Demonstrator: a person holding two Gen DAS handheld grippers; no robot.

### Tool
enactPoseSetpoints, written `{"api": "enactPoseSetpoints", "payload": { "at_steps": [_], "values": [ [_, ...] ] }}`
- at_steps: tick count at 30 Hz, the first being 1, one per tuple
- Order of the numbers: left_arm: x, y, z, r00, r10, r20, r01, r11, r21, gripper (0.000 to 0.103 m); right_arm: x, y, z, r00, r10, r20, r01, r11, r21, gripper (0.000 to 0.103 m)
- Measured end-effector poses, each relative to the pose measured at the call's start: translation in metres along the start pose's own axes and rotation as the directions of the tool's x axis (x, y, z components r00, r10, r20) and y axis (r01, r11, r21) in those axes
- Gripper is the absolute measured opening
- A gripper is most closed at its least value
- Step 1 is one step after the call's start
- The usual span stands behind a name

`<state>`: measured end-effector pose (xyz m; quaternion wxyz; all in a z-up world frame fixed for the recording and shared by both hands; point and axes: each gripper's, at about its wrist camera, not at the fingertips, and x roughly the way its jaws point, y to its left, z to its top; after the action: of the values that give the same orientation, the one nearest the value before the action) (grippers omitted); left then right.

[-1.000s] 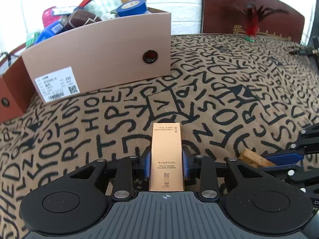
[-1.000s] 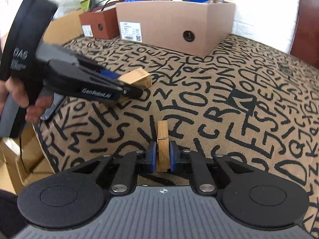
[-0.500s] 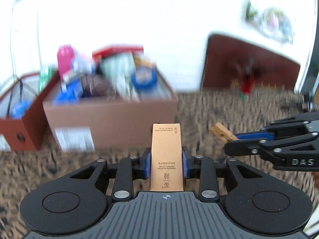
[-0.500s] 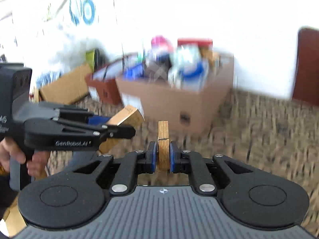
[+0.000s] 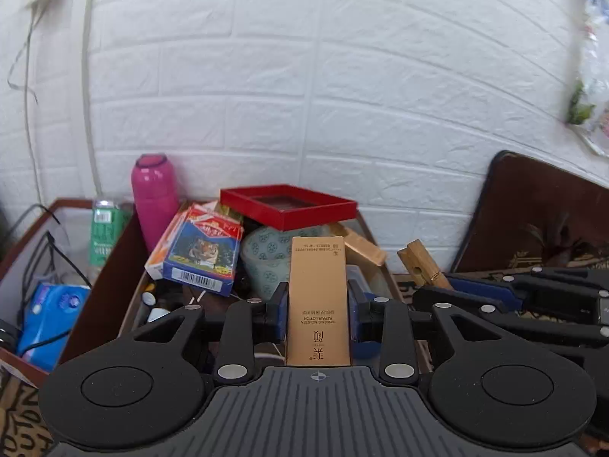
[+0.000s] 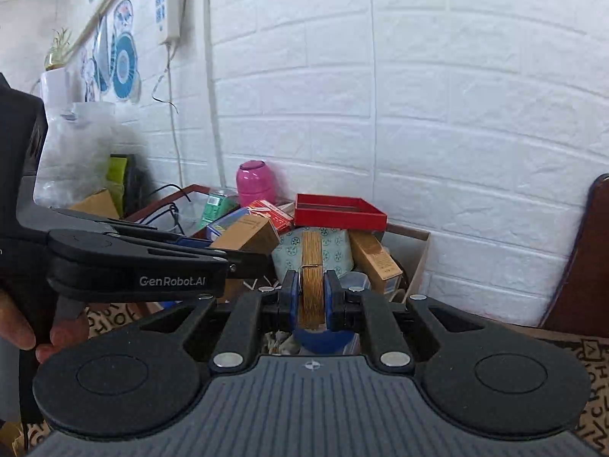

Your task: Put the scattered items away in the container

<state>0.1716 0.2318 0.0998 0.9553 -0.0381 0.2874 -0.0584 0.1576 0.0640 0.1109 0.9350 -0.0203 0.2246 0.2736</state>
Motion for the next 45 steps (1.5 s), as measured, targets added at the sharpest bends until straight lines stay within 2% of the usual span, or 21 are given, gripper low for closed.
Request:
{"api": "enactPoseSetpoints", "payload": {
  "at_steps": [7, 8, 9, 10, 11, 12, 13, 14, 16, 18, 21, 24, 29, 33, 36, 41, 45],
  "values": [
    [0.026, 0.012, 0.002, 1.000, 0.001, -0.014, -0.001, 1.000, 0.026, 0.030, 0.050, -0.002, -0.008, 0.998, 0.028, -0.062, -0.027, 1.000, 0.014, 0.015],
    [0.028, 0.012, 0.002, 1.000, -0.004, -0.015, 0.004, 0.999, 0.035, 0.049, 0.055, -0.002, -0.009, 0.997, 0.034, -0.067, -0.033, 0.999, 0.019, 0.016],
    [0.028, 0.011, 0.001, 1.000, -0.004, -0.012, 0.005, 0.999, 0.044, 0.059, 0.058, -0.001, -0.010, 0.997, 0.044, -0.069, -0.044, 0.999, 0.013, 0.017],
    [0.026, 0.011, 0.000, 1.000, 0.003, 0.001, -0.003, 0.999, 0.049, 0.085, 0.058, 0.001, -0.011, 0.996, 0.054, -0.072, -0.055, 0.998, -0.005, 0.019],
    [0.021, 0.011, -0.002, 1.000, 0.012, 0.026, -0.013, 0.999, 0.048, 0.100, 0.057, 0.001, -0.012, 0.996, 0.057, -0.071, -0.059, 0.998, -0.025, 0.043],
    [0.015, 0.011, -0.004, 0.998, 0.017, 0.061, -0.020, 0.999, 0.047, 0.100, 0.053, 0.001, -0.014, 0.998, 0.035, -0.050, -0.036, 0.999, -0.032, 0.070],
    [0.009, 0.011, -0.005, 0.996, 0.011, 0.086, -0.016, 0.998, 0.058, 0.100, 0.049, 0.000, -0.016, 1.000, 0.006, -0.018, -0.007, 0.999, -0.037, 0.073],
    [0.005, 0.010, -0.007, 0.996, 0.001, 0.091, -0.007, 0.997, 0.073, 0.100, 0.044, 0.000, -0.018, 1.000, -0.015, -0.004, 0.015, 0.999, -0.047, 0.071],
    [-0.003, 0.007, -0.009, 0.995, 0.003, 0.097, -0.011, 0.996, 0.087, 0.100, 0.036, -0.003, -0.021, 0.999, -0.042, -0.005, 0.042, 0.998, -0.040, 0.072],
    [-0.010, 0.004, -0.014, 0.995, 0.011, 0.100, -0.022, 0.994, 0.105, 0.100, 0.026, -0.004, -0.025, 0.999, -0.045, -0.005, 0.045, 0.999, -0.025, 0.083],
    [-0.023, 0.000, -0.025, 0.995, 0.019, 0.099, -0.031, 0.992, 0.124, 0.100, 0.009, 0.000, -0.031, 0.999, -0.050, -0.005, 0.050, 0.998, -0.029, 0.093],
    [-0.042, -0.002, -0.039, 0.995, 0.021, 0.097, -0.033, 0.992, 0.124, 0.103, -0.011, 0.005, -0.039, 0.998, -0.063, -0.001, 0.063, 0.998, -0.023, 0.100],
    [-0.077, -0.013, -0.062, 0.996, 0.039, 0.082, -0.048, 0.992, 0.117, 0.103, -0.049, 0.010, -0.053, 0.995, -0.091, -0.025, 0.092, 0.996, 0.016, 0.102],
    [-0.096, -0.028, -0.072, 0.990, 0.136, 0.042, -0.139, 0.987, 0.083, 0.103, -0.075, 0.017, -0.059, 0.991, -0.123, -0.053, 0.124, 0.992, 0.021, 0.102],
    [-0.106, -0.043, -0.078, 0.980, 0.197, 0.021, -0.198, 0.973, 0.116, 0.103, -0.092, 0.021, -0.060, 0.987, -0.148, -0.059, 0.152, 0.987, 0.054, 0.102],
    [-0.129, -0.059, -0.087, 0.977, 0.207, 0.047, -0.212, 0.967, 0.145, 0.103, -0.116, 0.028, -0.066, 0.981, -0.180, -0.078, 0.184, 0.982, 0.048, 0.102],
    [-0.136, -0.061, -0.095, 0.982, 0.188, 0.020, -0.189, 0.975, 0.119, 0.103, -0.128, 0.033, -0.074, 0.975, -0.196, -0.104, 0.201, 0.979, 0.043, 0.102]
  ]
}}
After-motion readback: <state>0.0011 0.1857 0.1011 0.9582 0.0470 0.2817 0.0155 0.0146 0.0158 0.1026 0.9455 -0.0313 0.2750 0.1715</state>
